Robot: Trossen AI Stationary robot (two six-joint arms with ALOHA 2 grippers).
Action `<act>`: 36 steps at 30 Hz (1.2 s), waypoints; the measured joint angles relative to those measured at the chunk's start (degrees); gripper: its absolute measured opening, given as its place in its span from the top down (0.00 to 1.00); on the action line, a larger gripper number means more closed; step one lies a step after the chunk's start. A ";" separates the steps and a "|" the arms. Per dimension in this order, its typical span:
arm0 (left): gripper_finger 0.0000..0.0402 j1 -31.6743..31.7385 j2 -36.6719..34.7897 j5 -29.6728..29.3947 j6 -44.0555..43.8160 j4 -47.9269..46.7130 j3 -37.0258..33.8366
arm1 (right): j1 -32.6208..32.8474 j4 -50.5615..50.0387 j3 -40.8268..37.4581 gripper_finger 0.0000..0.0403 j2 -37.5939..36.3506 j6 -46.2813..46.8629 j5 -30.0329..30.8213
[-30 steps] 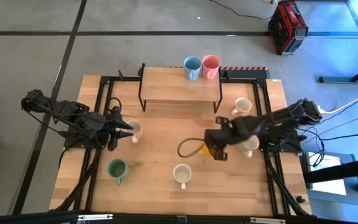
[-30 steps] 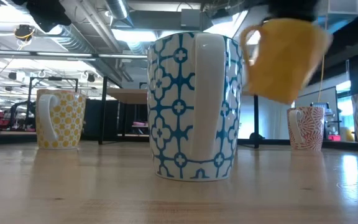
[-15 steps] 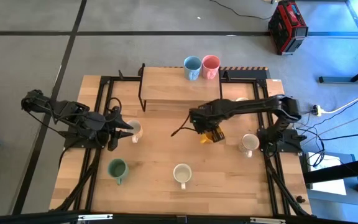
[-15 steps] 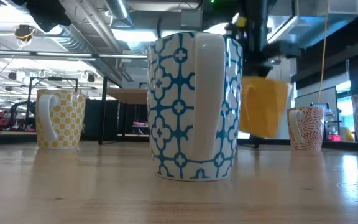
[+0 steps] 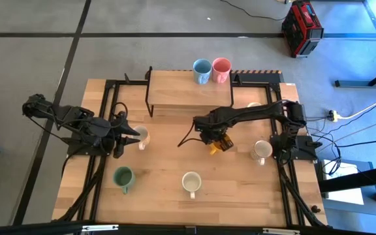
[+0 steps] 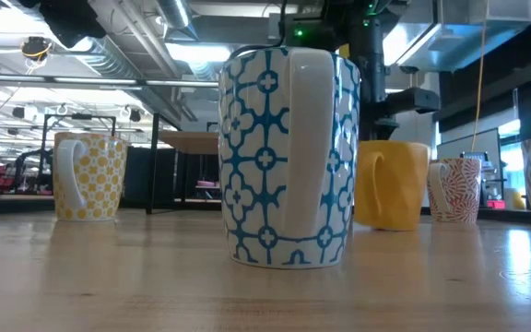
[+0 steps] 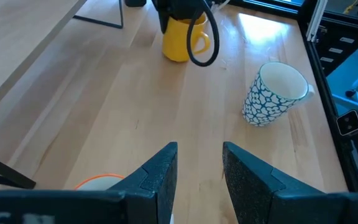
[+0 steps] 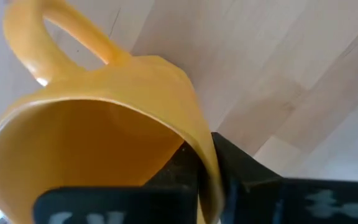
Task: Place coffee mugs
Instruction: Move the yellow mug to the center of the table, then adjust the blue mug on the shelf
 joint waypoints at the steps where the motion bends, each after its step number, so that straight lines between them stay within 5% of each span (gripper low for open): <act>1: 0.69 0.00 0.00 -0.06 0.00 0.00 0.00 | 0.00 0.26 -0.02 0.92 0.04 0.69 0.12; 22: 0.69 0.00 0.00 -0.33 0.00 0.02 0.00 | 0.04 3.16 0.41 0.66 -1.10 8.63 2.95; 36: 0.69 0.00 0.02 0.02 1.53 0.00 0.00 | -0.38 -4.62 20.65 0.64 -4.03 19.06 2.91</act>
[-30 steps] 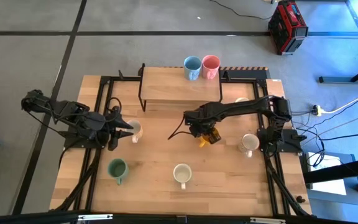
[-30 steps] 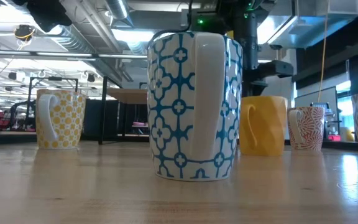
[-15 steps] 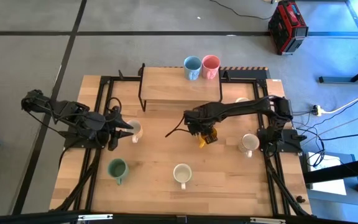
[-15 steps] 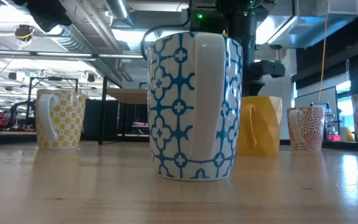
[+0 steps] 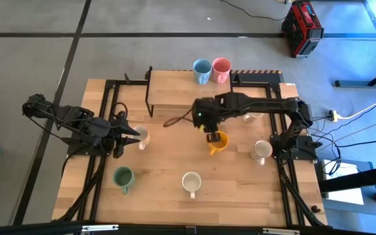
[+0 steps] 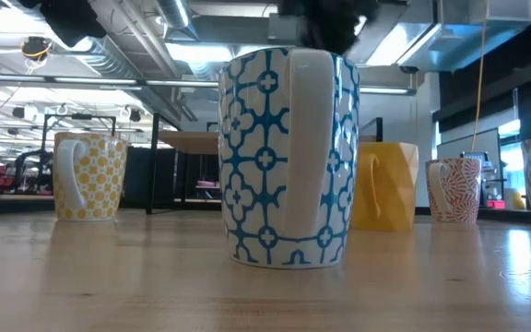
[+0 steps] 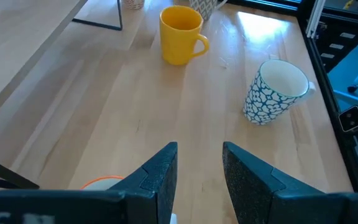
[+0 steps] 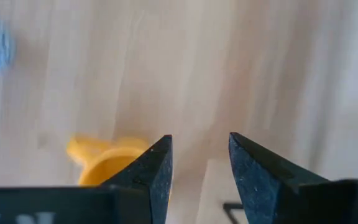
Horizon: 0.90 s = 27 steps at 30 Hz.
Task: Place coffee mugs
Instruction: Adjust the blue mug on the shelf
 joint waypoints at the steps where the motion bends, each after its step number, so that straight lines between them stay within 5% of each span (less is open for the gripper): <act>1: 0.69 0.00 -0.01 -0.01 0.00 0.00 0.00 | -0.30 0.86 1.45 0.64 0.00 1.27 1.01; 8: 0.69 0.00 0.00 -1.12 0.08 0.00 0.00 | -5.16 7.95 6.69 0.64 0.00 4.12 9.38; 18: 0.69 0.00 0.00 -1.49 0.09 -0.02 0.00 | -15.24 16.91 3.61 0.64 0.00 7.07 3.22; 27: 0.69 0.00 0.00 -1.51 -0.04 -0.02 0.00 | -17.76 17.09 -0.84 0.64 0.02 5.40 0.47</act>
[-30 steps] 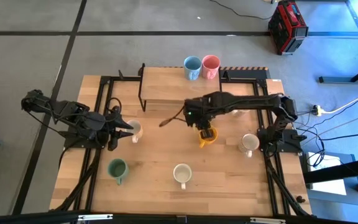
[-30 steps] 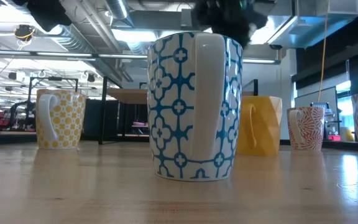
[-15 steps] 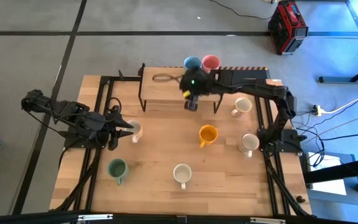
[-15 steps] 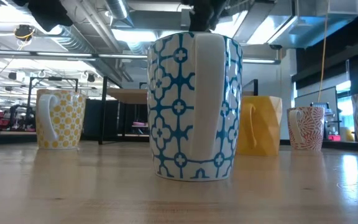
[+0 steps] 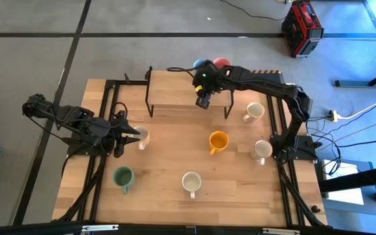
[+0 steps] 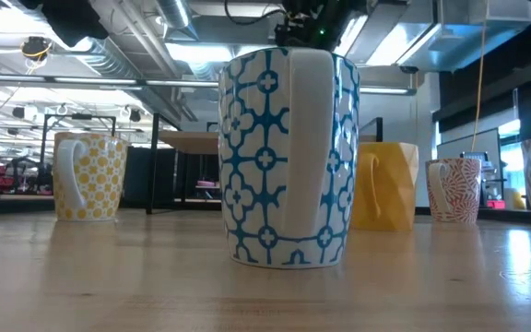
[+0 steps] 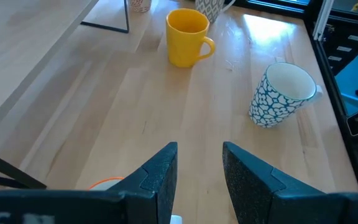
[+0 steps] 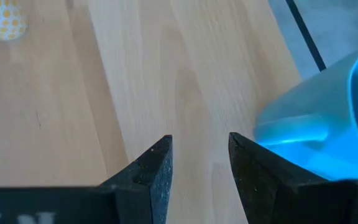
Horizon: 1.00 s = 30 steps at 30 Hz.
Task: Place coffee mugs
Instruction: Adjust the blue mug on the shelf
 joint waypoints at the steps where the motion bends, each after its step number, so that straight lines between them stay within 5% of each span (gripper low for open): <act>1: 0.69 0.00 -0.02 -0.02 0.00 0.00 0.00 | 0.00 0.31 -0.31 0.64 0.00 -0.13 -0.02; 30: 0.69 0.00 0.00 -1.33 -0.15 -0.02 0.00 | -1.81 6.37 -2.68 0.64 0.02 -3.30 5.12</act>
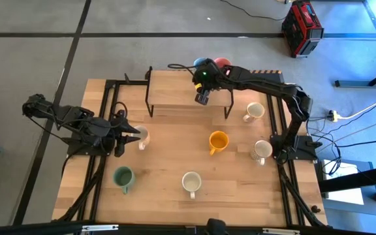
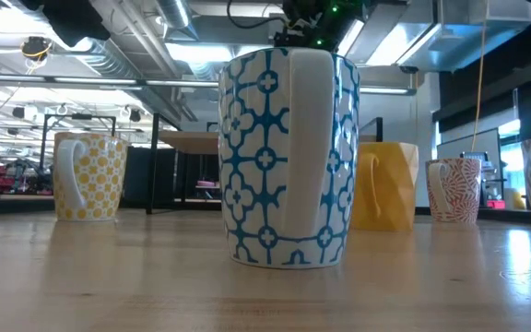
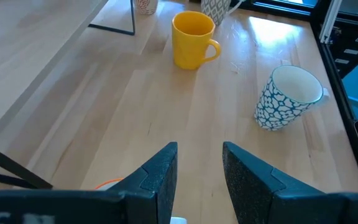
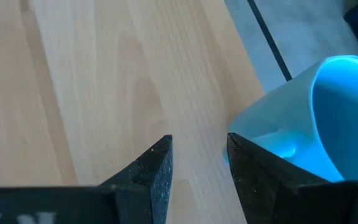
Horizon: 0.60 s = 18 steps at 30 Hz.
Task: Place coffee mugs
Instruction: Adjust the blue mug on the shelf, then put the yellow mug on the shelf
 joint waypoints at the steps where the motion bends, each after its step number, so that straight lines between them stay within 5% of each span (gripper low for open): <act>1: 0.69 -0.02 -0.02 0.00 0.00 0.00 0.00 | 0.04 0.00 0.01 0.64 0.00 0.00 -0.05; 12: 0.69 -0.01 0.00 0.03 0.00 0.00 0.00 | 5.31 -5.19 5.23 0.64 -1.19 2.77 -3.26; 18: 0.69 -0.02 -0.02 -0.08 0.00 0.00 0.02 | 13.02 -12.67 7.84 0.64 -5.19 17.96 -4.12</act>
